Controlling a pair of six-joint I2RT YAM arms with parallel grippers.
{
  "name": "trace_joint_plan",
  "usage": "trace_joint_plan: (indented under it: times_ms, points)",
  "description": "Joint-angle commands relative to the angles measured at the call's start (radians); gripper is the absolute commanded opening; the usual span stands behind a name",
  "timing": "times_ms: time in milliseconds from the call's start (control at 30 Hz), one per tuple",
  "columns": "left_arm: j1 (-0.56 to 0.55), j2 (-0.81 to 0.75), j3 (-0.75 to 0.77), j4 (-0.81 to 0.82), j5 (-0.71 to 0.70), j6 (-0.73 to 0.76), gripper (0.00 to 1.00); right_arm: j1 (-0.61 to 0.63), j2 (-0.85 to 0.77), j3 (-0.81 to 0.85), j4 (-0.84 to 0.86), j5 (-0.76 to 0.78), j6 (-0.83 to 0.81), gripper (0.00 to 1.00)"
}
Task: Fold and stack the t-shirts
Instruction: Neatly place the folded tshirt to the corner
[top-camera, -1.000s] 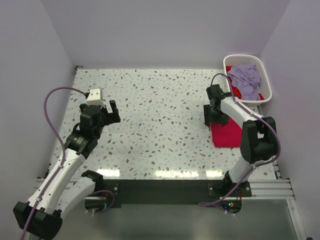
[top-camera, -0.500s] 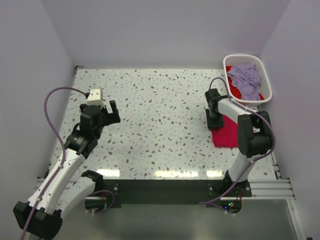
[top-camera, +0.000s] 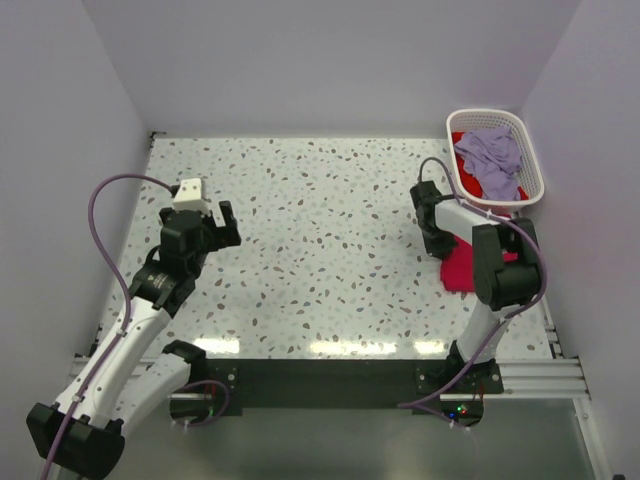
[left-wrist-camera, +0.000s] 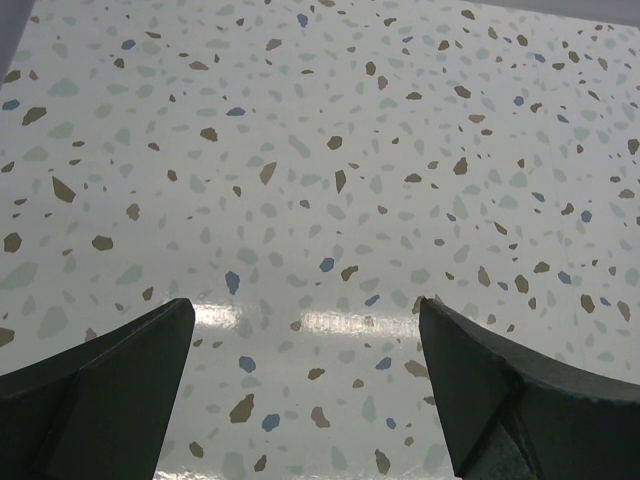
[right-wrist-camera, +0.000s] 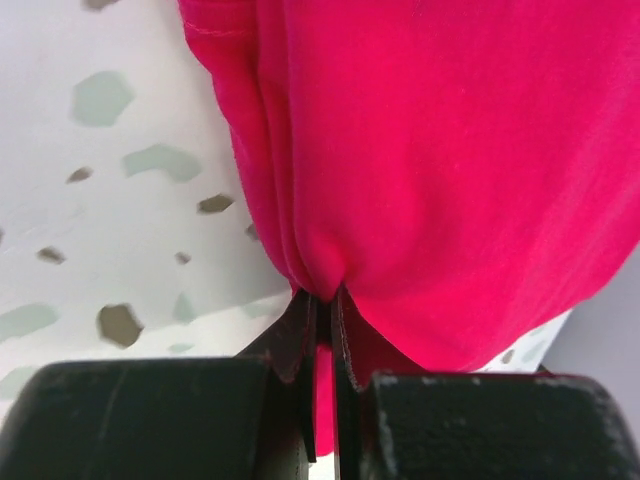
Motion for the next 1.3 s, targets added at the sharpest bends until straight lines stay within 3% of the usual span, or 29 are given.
trace_joint_plan:
  times_ms: [0,700,867,1000,1100,1267]
  points:
    - [-0.008,-0.002,-0.013,0.013,0.000,0.010,1.00,-0.024,0.025,-0.002,0.081,0.125,-0.066,0.00]
    - [-0.008,0.004,-0.013,0.014,0.001,0.010,1.00,-0.110,0.075,-0.015,0.171,0.136,-0.144,0.00]
    - [-0.008,0.003,-0.015,0.016,-0.003,0.010,1.00,-0.109,0.069,-0.029,0.164,0.147,-0.129,0.08]
    - [-0.006,0.004,-0.015,0.016,-0.006,0.010,1.00,-0.112,0.046,-0.009,0.138,0.165,-0.084,0.20]
    - [-0.006,-0.010,-0.016,0.014,-0.020,0.007,1.00,-0.107,-0.043,-0.011,0.118,0.041,-0.029,0.41]
    - [-0.006,-0.030,-0.002,0.001,-0.035,0.000,1.00,-0.073,-0.276,0.009,0.030,-0.141,0.061,0.65]
